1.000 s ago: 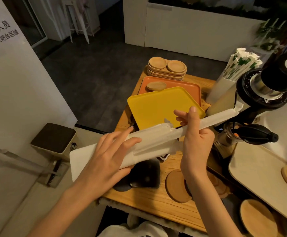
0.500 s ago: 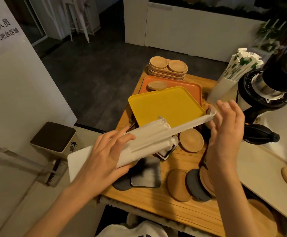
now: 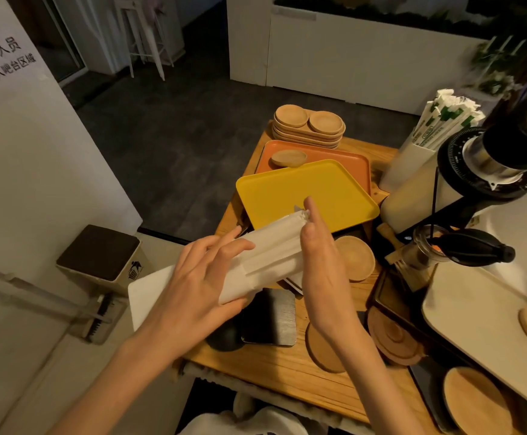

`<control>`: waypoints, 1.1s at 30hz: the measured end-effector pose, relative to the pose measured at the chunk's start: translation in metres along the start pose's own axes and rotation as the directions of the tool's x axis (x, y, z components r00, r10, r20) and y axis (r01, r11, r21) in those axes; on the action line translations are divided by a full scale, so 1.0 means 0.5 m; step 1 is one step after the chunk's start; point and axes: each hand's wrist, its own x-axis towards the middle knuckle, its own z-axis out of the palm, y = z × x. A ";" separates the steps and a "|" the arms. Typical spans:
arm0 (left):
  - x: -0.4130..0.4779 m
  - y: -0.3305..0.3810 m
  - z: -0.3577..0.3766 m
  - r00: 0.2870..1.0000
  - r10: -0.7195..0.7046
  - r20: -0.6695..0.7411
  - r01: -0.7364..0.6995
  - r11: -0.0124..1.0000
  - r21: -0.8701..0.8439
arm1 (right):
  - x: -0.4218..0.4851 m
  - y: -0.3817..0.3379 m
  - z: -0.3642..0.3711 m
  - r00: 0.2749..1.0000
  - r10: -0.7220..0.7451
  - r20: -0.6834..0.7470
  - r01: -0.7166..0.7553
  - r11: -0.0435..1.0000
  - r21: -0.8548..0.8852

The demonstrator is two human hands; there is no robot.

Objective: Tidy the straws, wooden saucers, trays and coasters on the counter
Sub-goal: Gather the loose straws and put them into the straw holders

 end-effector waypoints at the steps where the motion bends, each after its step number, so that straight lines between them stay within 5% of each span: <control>1: 0.000 -0.001 0.000 1.000 -0.005 0.001 0.005 1.000 -0.004 | 0.001 0.001 0.001 1.000 0.011 0.006 -0.011 1.000 0.017; 8: 0.002 -0.007 0.004 0.999 -0.016 0.028 0.017 1.000 -0.019 | 0.007 0.004 -0.019 1.000 -0.007 0.026 0.007 1.000 0.013; 22: 0.099 0.016 0.010 0.999 -0.044 -0.005 0.044 0.995 -0.086 | 0.060 -0.037 -0.188 0.934 -0.238 -0.268 0.223 0.971 -0.084; 33: 0.243 0.065 0.041 0.998 -0.047 -0.038 0.035 0.957 -0.287 | 0.090 -0.086 -0.338 0.833 -0.418 -0.364 0.238 0.863 -0.447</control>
